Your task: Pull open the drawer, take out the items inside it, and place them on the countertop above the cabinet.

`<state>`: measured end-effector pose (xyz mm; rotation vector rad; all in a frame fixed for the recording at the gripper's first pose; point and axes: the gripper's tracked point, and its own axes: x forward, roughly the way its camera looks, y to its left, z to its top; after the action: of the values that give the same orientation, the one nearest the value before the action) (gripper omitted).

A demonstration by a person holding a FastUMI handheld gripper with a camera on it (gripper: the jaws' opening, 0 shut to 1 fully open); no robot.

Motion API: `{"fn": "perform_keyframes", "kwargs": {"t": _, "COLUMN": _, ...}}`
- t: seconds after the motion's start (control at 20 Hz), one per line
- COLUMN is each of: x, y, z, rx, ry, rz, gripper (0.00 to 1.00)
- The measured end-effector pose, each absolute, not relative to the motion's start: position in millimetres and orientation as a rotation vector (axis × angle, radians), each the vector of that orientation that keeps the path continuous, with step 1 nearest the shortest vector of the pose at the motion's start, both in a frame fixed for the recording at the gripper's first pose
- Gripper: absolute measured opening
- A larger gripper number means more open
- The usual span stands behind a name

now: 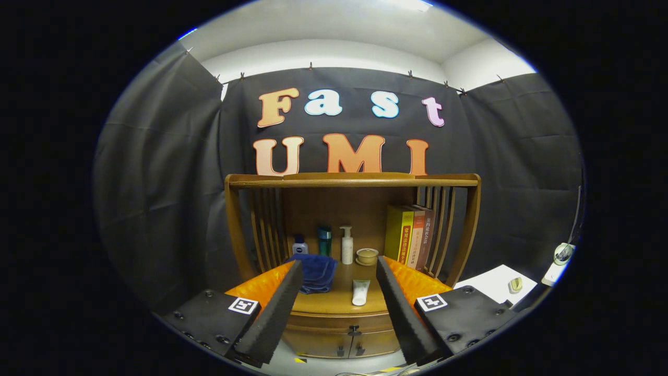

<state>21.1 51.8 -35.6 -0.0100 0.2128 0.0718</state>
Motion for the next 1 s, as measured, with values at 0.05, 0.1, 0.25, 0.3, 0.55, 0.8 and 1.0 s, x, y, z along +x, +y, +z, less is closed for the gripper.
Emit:
{"fn": "perform_keyframes", "kwargs": {"t": 0.05, "x": 20.9, "y": 52.8, "z": -34.9, "rx": -0.008, "ry": 0.211, "rz": 0.073, "gripper": 0.95}}
{"fn": "perform_keyframes", "kwargs": {"t": 0.1, "x": 20.4, "y": 53.6, "z": -35.2, "rx": -0.007, "ry": 0.21, "rz": 0.075, "gripper": 0.95}}
{"fn": "perform_keyframes", "kwargs": {"t": 0.25, "x": 19.1, "y": 52.8, "z": -36.1, "rx": 0.0, "ry": 0.211, "rz": 0.074, "gripper": 0.95}}
{"fn": "perform_keyframes", "kwargs": {"t": 0.3, "x": 18.5, "y": 51.8, "z": -37.8, "rx": 0.002, "ry": 0.214, "rz": 0.074, "gripper": 0.95}}
{"fn": "perform_keyframes", "kwargs": {"t": 0.55, "x": 18.1, "y": 53.9, "z": -40.7, "rx": 0.01, "ry": 0.219, "rz": 0.078, "gripper": 0.95}}
{"fn": "perform_keyframes", "kwargs": {"t": 0.8, "x": 17.7, "y": 52.1, "z": -45.2, "rx": 0.011, "ry": 0.221, "rz": 0.074, "gripper": 0.95}}
{"fn": "perform_keyframes", "kwargs": {"t": 1.0, "x": 18.4, "y": 52.5, "z": -44.6, "rx": 0.01, "ry": 0.218, "rz": 0.074, "gripper": 0.95}}
